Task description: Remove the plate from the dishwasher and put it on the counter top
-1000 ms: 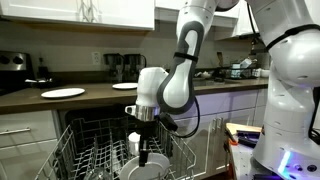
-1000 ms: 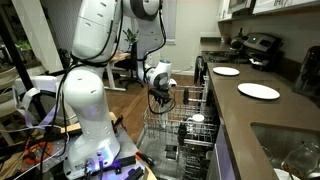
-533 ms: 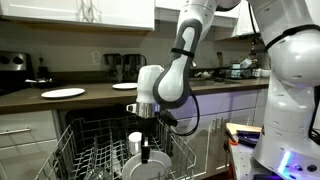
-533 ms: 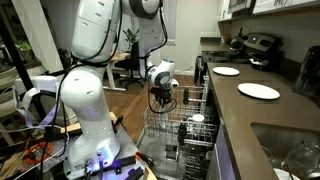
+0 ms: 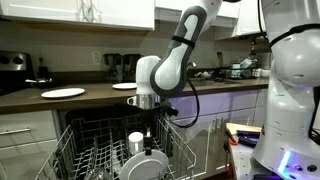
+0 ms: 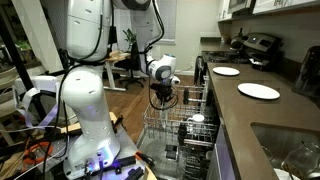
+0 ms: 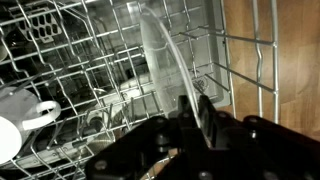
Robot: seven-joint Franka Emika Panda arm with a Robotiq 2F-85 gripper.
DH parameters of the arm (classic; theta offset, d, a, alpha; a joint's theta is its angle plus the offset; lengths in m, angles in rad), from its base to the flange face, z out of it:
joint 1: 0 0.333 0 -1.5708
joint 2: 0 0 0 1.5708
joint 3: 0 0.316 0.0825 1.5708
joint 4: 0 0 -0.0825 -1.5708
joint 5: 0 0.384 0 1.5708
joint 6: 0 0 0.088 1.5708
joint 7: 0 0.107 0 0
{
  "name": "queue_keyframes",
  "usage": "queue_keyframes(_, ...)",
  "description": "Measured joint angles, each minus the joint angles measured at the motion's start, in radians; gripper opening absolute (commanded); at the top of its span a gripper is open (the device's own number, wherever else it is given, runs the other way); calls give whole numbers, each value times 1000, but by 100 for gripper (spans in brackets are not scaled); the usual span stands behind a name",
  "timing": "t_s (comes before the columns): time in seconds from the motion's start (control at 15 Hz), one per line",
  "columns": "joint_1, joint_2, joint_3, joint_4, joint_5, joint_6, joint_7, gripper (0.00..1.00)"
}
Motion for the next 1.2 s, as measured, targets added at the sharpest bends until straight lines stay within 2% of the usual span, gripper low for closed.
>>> queue_keyframes(0.13,30,-37,-29,0,5,-31,0,9)
queue_keyframes(0.2,47,-53,-46,0,5,-44,0,20)
queue_keyframes(0.27,64,-67,-64,0,5,-56,-1,26)
queue_keyframes(0.33,81,-79,-81,0,5,-63,-1,44)
queue_keyframes(0.4,97,-87,-98,0,5,-67,-1,45)
queue_keyframes(0.67,146,-94,-149,0,5,-70,-1,69)
queue_keyframes(0.93,164,-94,-162,0,23,-70,-14,95)
queue_keyframes(1.07,168,-94,-156,0,80,-68,-68,100)
queue_keyframes(1.2,176,-94,-152,1,102,-68,-96,100)
